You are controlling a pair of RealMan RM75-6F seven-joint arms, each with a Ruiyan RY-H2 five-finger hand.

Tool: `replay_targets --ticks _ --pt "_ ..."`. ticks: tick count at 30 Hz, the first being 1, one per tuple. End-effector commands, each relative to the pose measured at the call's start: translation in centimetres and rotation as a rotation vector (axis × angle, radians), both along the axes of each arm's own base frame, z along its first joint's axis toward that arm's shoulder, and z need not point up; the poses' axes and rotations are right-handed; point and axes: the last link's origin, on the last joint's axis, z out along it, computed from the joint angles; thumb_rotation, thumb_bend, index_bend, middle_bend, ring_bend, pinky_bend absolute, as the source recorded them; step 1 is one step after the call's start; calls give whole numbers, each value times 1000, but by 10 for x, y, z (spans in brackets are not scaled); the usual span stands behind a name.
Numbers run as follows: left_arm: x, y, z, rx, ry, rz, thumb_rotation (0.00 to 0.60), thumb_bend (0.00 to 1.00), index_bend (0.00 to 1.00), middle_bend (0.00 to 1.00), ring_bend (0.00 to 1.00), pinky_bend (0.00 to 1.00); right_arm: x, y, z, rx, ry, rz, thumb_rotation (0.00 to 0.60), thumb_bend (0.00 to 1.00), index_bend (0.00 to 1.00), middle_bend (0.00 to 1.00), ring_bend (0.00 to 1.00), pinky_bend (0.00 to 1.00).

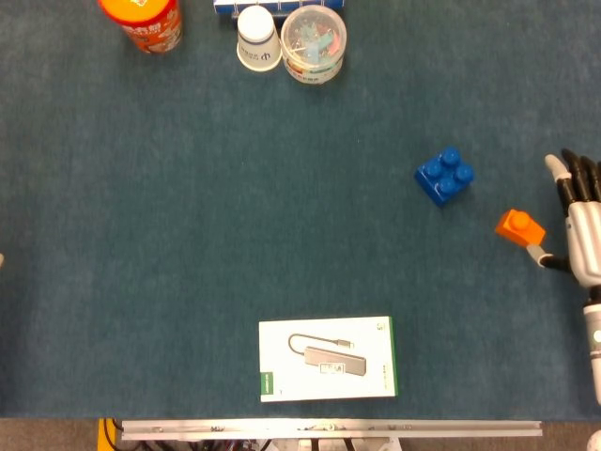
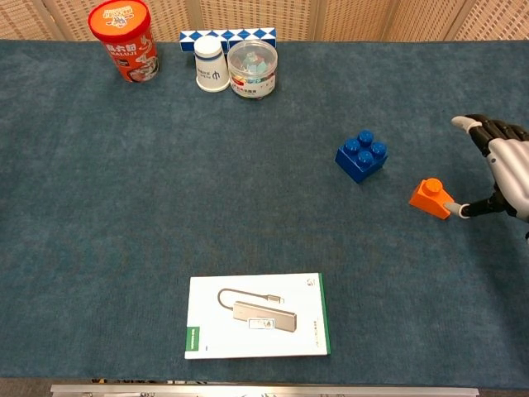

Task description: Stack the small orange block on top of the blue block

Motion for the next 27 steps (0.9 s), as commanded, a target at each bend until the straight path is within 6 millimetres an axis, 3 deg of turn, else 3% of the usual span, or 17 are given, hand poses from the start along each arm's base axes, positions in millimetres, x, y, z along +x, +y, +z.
replay_targets --ticks 1,27 --pt "-1 0 4 4 1 10 600 119 484 456 336 512 -1 -3 0 -2 8 -1 600 74 12 55 0 56" --pt "-7 -3 20 34 30 66 600 119 472 456 335 512 -5 -19 -18 64 -32 -21 600 73 12 54 0 56"
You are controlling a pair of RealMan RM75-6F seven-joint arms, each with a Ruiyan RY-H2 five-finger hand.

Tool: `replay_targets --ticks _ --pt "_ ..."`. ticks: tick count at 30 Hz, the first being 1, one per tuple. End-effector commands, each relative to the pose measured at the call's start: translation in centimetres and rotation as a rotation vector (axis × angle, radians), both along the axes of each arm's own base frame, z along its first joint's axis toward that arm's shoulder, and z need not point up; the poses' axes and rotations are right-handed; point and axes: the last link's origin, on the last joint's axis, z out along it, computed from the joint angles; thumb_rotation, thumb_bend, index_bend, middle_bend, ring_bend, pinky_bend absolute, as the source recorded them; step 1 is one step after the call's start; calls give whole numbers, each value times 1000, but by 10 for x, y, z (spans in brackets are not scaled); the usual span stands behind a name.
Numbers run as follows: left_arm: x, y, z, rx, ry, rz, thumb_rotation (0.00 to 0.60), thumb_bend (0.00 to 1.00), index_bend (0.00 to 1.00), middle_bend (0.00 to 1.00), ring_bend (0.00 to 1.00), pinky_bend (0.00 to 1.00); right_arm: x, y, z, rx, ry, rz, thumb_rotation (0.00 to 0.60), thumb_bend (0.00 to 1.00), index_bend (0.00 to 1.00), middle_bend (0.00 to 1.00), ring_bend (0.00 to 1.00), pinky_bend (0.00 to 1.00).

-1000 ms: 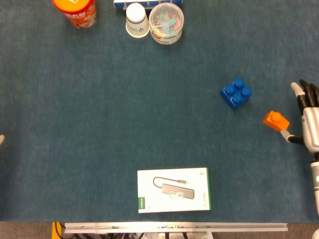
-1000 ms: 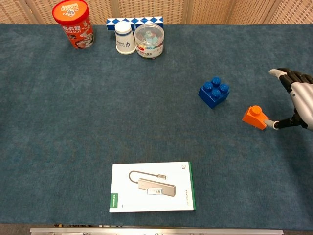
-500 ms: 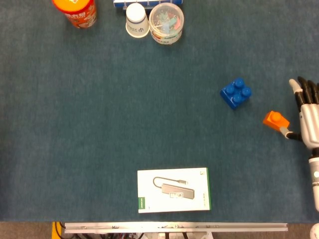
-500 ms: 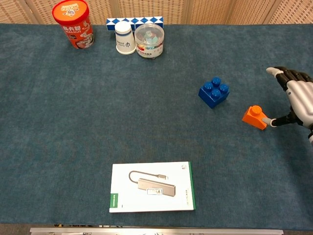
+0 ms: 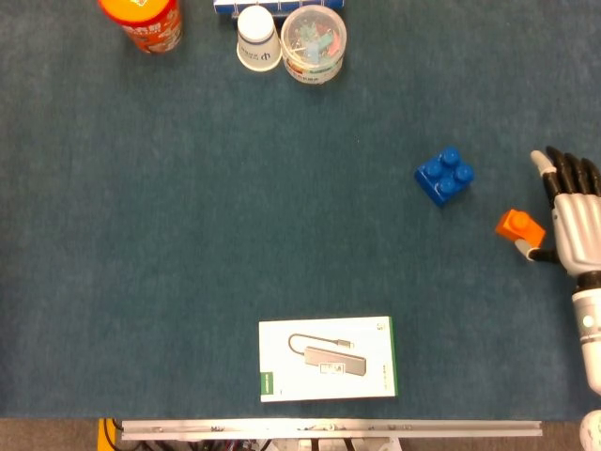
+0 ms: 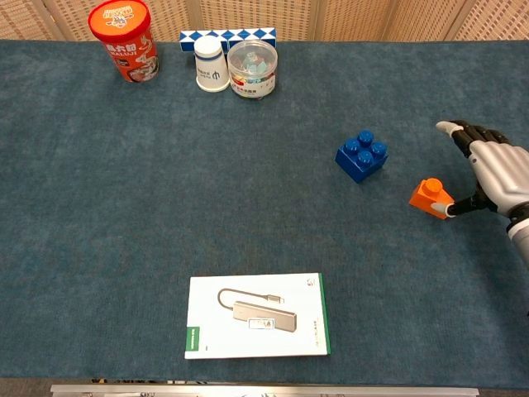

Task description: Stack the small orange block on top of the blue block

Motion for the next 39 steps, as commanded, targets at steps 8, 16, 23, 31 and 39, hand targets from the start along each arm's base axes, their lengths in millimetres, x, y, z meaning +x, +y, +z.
replay_targets --ticks 8,16,23,31,39 --pt "0 0 0 -6 4 13 600 119 471 456 335 512 -3 -8 -4 10 0 -13 600 71 12 54 0 56" --pt "0 1 0 -4 -1 17 600 119 471 456 335 512 -15 -13 2 -9 23 -58 600 72 12 54 0 56" --pt "0 1 0 1 -7 17 600 119 471 456 335 512 -26 -15 11 -30 71 -87 600 75 11 54 0 56" --pt "0 1 0 3 -6 18 600 119 471 456 335 512 -30 -17 27 -62 74 -98 600 75 11 54 0 56" --pt "0 1 0 3 -4 17 600 119 471 456 335 512 -24 -8 40 49 109 -70 600 80 170 54 0 56"
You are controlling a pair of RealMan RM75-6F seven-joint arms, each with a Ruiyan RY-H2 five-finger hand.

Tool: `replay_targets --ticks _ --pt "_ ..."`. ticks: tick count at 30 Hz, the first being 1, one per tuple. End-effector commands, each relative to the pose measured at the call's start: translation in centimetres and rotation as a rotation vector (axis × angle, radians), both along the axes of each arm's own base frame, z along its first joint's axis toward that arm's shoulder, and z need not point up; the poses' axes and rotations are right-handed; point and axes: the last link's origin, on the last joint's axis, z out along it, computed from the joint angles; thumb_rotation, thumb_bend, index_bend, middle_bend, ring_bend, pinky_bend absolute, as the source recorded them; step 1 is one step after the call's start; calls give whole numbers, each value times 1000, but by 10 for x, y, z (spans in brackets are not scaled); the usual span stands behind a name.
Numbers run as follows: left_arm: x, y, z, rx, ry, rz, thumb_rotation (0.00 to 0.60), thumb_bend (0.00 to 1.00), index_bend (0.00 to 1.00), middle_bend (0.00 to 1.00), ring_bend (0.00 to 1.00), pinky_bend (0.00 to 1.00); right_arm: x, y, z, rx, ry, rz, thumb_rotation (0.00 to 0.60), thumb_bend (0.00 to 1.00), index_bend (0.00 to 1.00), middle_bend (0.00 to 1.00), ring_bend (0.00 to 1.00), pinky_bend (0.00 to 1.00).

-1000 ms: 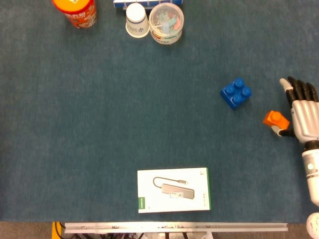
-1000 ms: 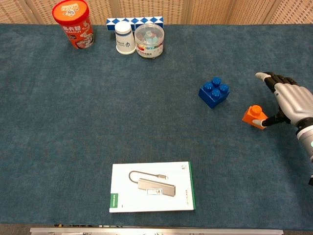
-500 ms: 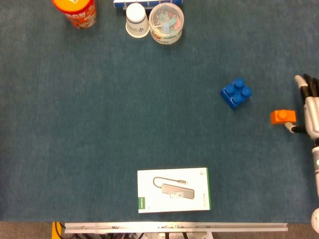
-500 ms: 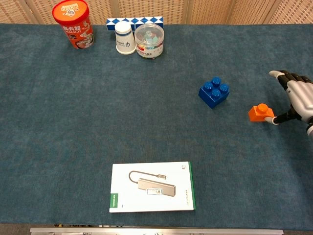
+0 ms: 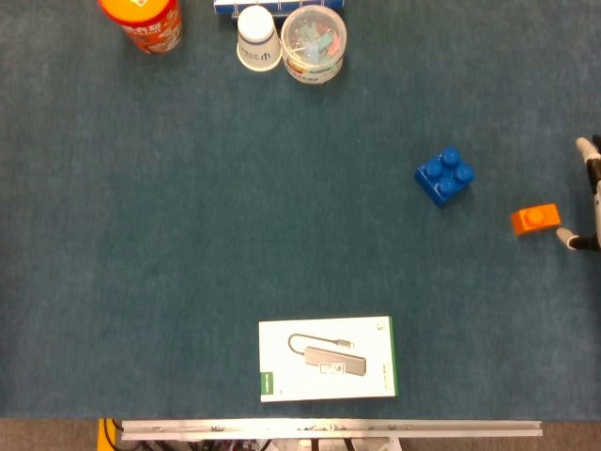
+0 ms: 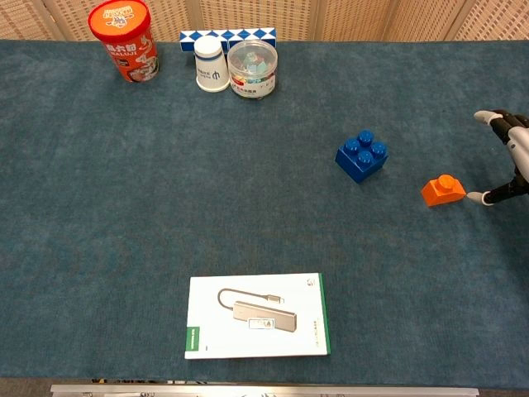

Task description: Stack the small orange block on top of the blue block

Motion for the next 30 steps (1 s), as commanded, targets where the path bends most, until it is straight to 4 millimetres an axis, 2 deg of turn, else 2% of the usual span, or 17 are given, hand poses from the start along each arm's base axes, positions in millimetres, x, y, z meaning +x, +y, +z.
replay_targets --ticks 1,7,15,26,30 --pt "0 0 0 1 0 0 600 119 471 456 335 512 3 3 4 60 30 4 600 83 198 54 0 56" --pt "0 0 1 8 -1 1 600 119 471 456 335 512 4 -1 2 115 71 -10 600 134 309 54 0 56" --pt "0 0 3 16 -6 3 600 119 471 456 335 512 8 -11 -9 145 83 -12 600 204 324 54 0 56" --pt "1 -2 6 27 -11 2 600 119 471 456 335 512 19 -15 -26 218 63 16 600 209 341 55 0 56" --pt "0 -2 6 28 -13 2 600 119 471 456 335 512 21 -16 -29 224 55 21 600 247 365 55 0 56"
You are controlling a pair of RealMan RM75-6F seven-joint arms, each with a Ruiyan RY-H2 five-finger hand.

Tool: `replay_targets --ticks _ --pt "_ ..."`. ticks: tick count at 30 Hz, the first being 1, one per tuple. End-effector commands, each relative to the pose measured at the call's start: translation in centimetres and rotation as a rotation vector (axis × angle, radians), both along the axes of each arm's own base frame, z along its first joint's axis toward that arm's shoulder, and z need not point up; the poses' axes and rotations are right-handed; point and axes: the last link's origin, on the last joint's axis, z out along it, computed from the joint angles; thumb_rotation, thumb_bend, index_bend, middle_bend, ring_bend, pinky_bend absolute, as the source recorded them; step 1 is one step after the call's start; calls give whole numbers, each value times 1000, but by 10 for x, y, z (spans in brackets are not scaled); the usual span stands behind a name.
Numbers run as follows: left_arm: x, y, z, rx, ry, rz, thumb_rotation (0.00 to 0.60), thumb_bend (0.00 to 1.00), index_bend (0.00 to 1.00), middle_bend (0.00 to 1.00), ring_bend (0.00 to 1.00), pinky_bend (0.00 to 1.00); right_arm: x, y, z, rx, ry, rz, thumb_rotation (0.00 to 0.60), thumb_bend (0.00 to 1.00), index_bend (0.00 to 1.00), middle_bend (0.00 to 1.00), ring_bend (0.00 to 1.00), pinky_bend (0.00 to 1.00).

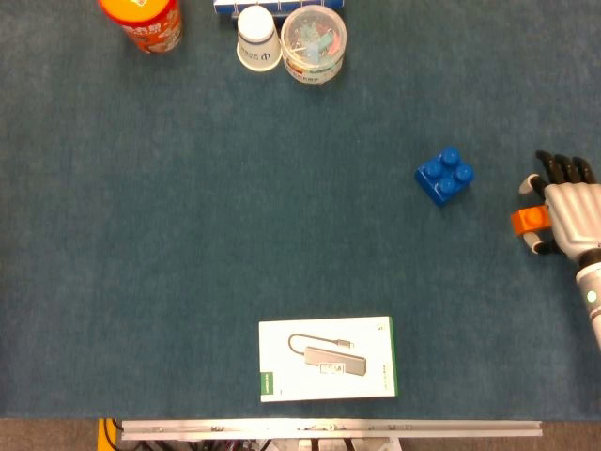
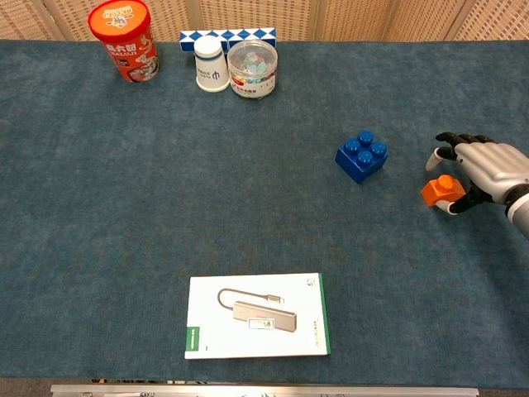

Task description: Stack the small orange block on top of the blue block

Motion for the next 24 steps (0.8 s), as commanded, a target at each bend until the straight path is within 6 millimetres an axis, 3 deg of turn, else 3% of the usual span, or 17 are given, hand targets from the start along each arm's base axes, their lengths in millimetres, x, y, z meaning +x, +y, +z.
replay_targets --ticks 1,24 --pt "0 0 0 0 -1 0 600 119 471 456 335 512 1 0 -1 1 -4 1 600 261 373 55 0 56" --pt "-2 1 1 -3 -1 10 600 119 470 456 335 512 7 4 10 -28 -35 28 600 314 532 90 0 56"
